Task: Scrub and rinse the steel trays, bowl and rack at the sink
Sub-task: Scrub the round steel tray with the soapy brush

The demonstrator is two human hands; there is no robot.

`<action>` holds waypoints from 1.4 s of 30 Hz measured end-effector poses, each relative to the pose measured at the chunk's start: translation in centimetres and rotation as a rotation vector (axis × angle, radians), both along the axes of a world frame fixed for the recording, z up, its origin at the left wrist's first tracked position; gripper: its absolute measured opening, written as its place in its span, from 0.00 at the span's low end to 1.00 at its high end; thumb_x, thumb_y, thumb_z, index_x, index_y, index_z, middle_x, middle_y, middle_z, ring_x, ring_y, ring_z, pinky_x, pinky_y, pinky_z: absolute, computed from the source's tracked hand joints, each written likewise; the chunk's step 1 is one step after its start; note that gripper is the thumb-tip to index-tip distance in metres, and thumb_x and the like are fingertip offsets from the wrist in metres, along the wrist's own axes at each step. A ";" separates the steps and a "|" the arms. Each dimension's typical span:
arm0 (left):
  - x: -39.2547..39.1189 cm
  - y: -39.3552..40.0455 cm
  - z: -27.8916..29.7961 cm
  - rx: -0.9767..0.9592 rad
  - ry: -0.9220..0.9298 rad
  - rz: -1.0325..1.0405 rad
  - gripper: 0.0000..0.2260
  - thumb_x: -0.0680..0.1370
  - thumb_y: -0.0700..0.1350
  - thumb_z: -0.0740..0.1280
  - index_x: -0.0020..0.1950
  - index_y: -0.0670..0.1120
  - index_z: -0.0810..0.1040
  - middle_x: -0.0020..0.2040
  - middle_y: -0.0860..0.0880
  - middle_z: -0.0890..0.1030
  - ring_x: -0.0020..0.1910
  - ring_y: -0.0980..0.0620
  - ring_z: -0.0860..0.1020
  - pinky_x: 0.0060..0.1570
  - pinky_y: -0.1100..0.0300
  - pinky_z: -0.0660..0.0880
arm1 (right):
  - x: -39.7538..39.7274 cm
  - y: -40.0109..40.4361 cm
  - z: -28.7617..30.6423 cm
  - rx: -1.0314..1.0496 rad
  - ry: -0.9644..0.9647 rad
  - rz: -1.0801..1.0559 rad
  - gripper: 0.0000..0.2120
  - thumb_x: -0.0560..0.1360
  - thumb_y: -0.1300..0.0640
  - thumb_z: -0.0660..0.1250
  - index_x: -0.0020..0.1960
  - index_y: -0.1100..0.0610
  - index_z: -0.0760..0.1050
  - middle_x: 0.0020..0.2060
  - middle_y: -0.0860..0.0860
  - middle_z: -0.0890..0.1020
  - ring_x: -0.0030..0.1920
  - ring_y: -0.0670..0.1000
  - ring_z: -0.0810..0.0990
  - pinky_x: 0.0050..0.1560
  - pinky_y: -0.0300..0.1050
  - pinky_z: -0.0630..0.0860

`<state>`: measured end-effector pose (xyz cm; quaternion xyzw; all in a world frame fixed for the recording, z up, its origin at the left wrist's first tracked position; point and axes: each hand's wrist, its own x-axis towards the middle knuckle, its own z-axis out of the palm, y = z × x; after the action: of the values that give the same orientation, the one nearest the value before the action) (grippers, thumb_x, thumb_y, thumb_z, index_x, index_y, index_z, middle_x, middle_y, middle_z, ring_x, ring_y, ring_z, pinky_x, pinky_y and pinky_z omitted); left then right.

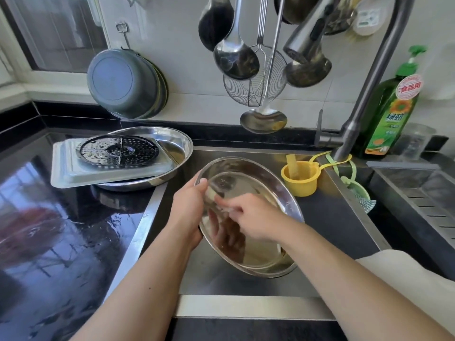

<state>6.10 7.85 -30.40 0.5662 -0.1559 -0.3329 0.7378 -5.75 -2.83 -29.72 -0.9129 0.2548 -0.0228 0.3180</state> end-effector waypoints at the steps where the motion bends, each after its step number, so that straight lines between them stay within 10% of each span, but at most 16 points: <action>1: 0.3 0.2 0.0 -0.026 0.016 0.016 0.17 0.87 0.41 0.54 0.64 0.46 0.83 0.58 0.39 0.85 0.57 0.41 0.85 0.60 0.45 0.80 | -0.1 1.0 0.1 0.012 0.020 0.075 0.22 0.85 0.55 0.59 0.70 0.31 0.70 0.66 0.46 0.80 0.62 0.53 0.78 0.59 0.44 0.74; 4: 0.6 0.5 -0.1 -0.056 0.044 0.036 0.17 0.87 0.40 0.55 0.64 0.46 0.83 0.58 0.40 0.86 0.58 0.39 0.84 0.65 0.40 0.77 | -0.2 1.4 0.6 -0.030 0.042 0.104 0.21 0.84 0.56 0.61 0.70 0.33 0.73 0.72 0.46 0.75 0.70 0.53 0.74 0.66 0.42 0.69; 10: -0.5 -0.3 -0.3 -0.022 0.012 -0.065 0.18 0.87 0.40 0.54 0.66 0.46 0.83 0.59 0.41 0.86 0.59 0.40 0.84 0.64 0.43 0.78 | 0.0 -1.6 1.1 -0.147 -0.019 -0.233 0.24 0.84 0.58 0.58 0.73 0.33 0.69 0.60 0.52 0.81 0.47 0.53 0.80 0.50 0.48 0.79; 16: 0.9 0.3 -0.4 -0.048 0.042 0.039 0.17 0.86 0.40 0.55 0.63 0.45 0.84 0.57 0.39 0.86 0.59 0.36 0.84 0.65 0.37 0.76 | -0.4 1.8 1.0 0.000 0.066 0.108 0.22 0.84 0.55 0.60 0.69 0.30 0.71 0.68 0.48 0.78 0.61 0.54 0.78 0.57 0.46 0.75; 21: -0.1 -0.2 -0.5 -0.030 0.015 -0.028 0.18 0.86 0.41 0.55 0.65 0.46 0.83 0.59 0.40 0.85 0.61 0.39 0.83 0.65 0.41 0.76 | 0.4 -0.8 0.9 -0.163 -0.037 -0.189 0.25 0.84 0.57 0.59 0.72 0.31 0.69 0.58 0.50 0.81 0.48 0.51 0.80 0.50 0.48 0.77; 27: 0.8 0.2 -0.3 -0.036 0.019 0.032 0.17 0.86 0.41 0.56 0.64 0.46 0.83 0.58 0.40 0.86 0.59 0.37 0.84 0.64 0.39 0.77 | -0.6 1.2 0.6 0.038 0.083 0.168 0.23 0.83 0.57 0.63 0.69 0.30 0.71 0.60 0.45 0.81 0.56 0.50 0.80 0.62 0.50 0.77; 31: 0.1 0.0 -0.4 -0.030 0.010 0.018 0.16 0.85 0.42 0.57 0.63 0.46 0.84 0.58 0.40 0.86 0.61 0.39 0.83 0.67 0.40 0.75 | 0.7 -0.8 0.5 -0.134 -0.039 -0.121 0.23 0.83 0.55 0.60 0.70 0.29 0.70 0.59 0.50 0.82 0.51 0.52 0.81 0.55 0.51 0.80; 36: 0.4 0.3 -0.3 -0.030 0.019 0.028 0.17 0.85 0.41 0.56 0.62 0.46 0.84 0.58 0.40 0.86 0.60 0.37 0.83 0.65 0.39 0.77 | -0.7 -0.2 0.9 0.018 0.106 0.193 0.22 0.83 0.56 0.63 0.68 0.31 0.73 0.51 0.44 0.81 0.50 0.49 0.79 0.60 0.49 0.77; 42: -0.1 0.1 -0.1 -0.029 0.061 0.056 0.17 0.86 0.41 0.55 0.60 0.44 0.84 0.56 0.37 0.86 0.59 0.34 0.83 0.64 0.39 0.78 | 0.2 -0.7 1.2 -0.094 -0.015 0.041 0.21 0.85 0.53 0.60 0.69 0.28 0.70 0.54 0.45 0.81 0.49 0.50 0.80 0.54 0.50 0.79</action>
<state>5.97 7.98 -30.50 0.5490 -0.1220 -0.3268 0.7596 -5.59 -3.54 -28.51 -0.9317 0.2325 -0.0349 0.2769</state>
